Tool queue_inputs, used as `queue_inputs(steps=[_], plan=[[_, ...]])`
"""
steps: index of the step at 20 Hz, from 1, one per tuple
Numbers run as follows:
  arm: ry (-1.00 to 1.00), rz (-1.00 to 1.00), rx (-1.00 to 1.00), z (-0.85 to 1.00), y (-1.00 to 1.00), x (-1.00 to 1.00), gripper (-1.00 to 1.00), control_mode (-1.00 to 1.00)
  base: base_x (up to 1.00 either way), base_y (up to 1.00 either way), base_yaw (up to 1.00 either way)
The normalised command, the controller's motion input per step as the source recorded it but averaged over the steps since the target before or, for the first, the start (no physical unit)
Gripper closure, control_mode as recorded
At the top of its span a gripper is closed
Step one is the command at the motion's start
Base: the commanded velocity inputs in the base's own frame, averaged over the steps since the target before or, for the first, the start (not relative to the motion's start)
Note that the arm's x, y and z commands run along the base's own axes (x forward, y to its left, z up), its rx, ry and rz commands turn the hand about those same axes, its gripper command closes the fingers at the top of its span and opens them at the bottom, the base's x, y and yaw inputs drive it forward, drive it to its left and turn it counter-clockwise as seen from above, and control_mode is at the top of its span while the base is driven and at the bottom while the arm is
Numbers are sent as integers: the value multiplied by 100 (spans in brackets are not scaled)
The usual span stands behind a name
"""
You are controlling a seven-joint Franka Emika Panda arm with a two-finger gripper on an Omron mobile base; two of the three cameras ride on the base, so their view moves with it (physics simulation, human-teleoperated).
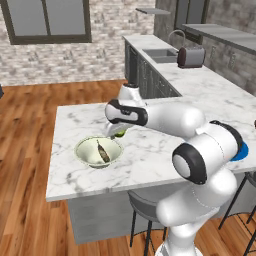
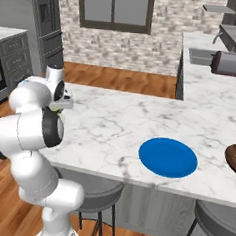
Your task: Take the fruits from the plate on the dining counter and place two fruits in each bowl.
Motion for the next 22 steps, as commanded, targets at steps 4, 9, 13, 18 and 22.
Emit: queue_inputs(steps=[4, 9, 13, 18, 22], plan=[[0, 22, 1, 0, 91, 0, 100, -100, 0, 0, 0], [-2, 10, 0, -14, 49, 0, 100, -100, 0, 0, 0], [-14, 0, -3, -44, -16, -4, 100, -100, 0, 0, 0], [-3, -5, -4, -26, -13, -6, 100, -100, 0, 0, 0], [7, -4, 0, -11, -1, -10, 100, -100, 0, 0, 0]])
